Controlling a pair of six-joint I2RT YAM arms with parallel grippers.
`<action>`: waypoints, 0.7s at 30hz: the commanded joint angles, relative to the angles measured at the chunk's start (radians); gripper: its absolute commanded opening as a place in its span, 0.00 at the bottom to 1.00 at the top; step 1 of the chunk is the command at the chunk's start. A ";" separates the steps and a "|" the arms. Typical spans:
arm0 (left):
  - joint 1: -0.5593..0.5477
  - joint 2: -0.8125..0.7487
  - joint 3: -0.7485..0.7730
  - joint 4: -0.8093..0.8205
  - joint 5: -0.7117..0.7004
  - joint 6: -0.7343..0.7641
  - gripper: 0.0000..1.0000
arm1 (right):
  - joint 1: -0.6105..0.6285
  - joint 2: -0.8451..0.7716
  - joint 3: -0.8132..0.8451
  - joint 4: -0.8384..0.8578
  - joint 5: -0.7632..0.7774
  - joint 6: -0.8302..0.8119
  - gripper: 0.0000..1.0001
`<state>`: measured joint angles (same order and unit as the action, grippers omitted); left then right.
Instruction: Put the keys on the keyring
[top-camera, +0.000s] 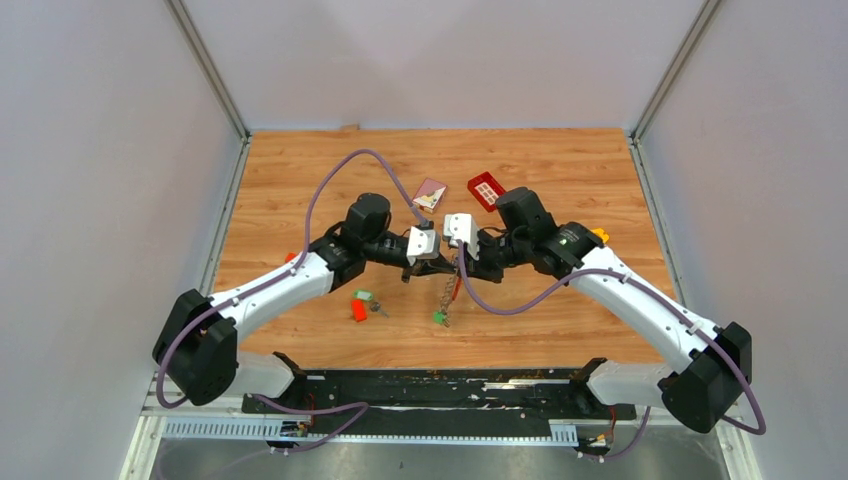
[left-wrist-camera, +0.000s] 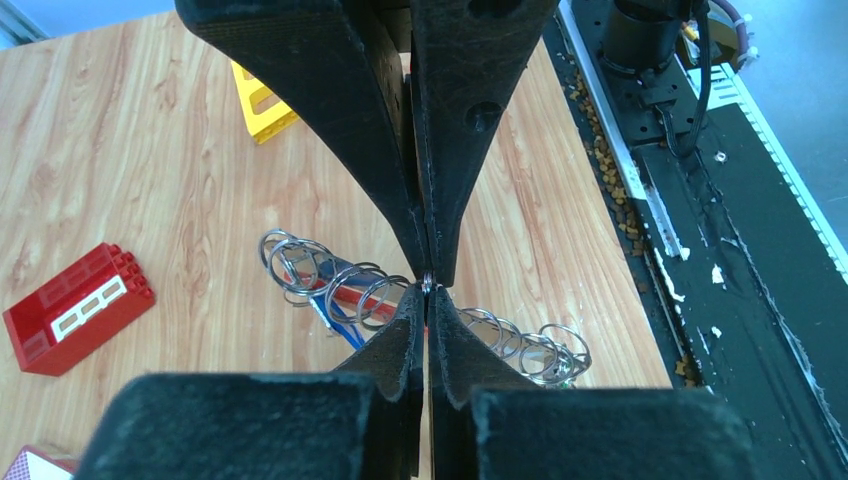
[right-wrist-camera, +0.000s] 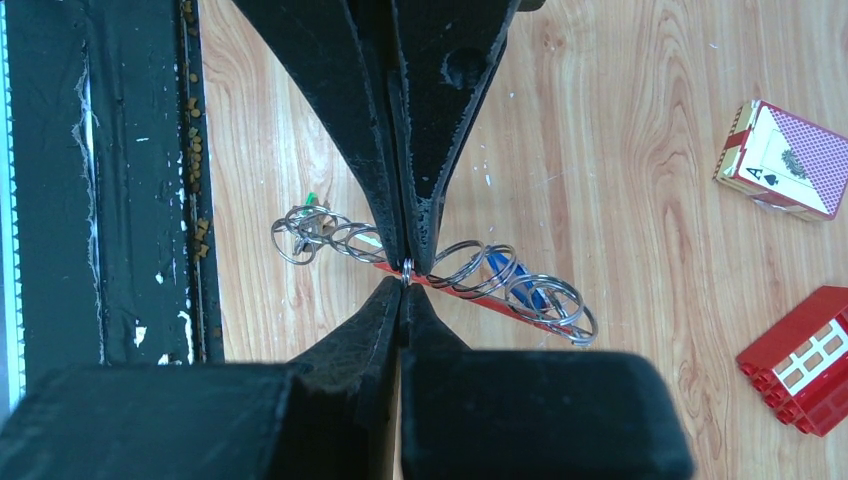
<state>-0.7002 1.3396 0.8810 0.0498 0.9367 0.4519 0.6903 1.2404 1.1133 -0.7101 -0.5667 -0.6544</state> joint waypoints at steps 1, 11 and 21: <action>-0.015 0.008 0.042 0.019 0.043 0.010 0.00 | -0.001 -0.007 0.038 0.052 -0.022 0.021 0.00; 0.035 -0.085 -0.231 0.621 0.195 -0.219 0.00 | -0.057 -0.177 -0.142 0.164 -0.143 -0.046 0.18; 0.036 -0.022 -0.386 1.239 0.160 -0.536 0.00 | -0.058 -0.237 -0.218 0.231 -0.266 -0.087 0.45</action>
<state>-0.6670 1.2865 0.5285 0.8631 1.1042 0.1287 0.6342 1.0111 0.8948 -0.5503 -0.7349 -0.7101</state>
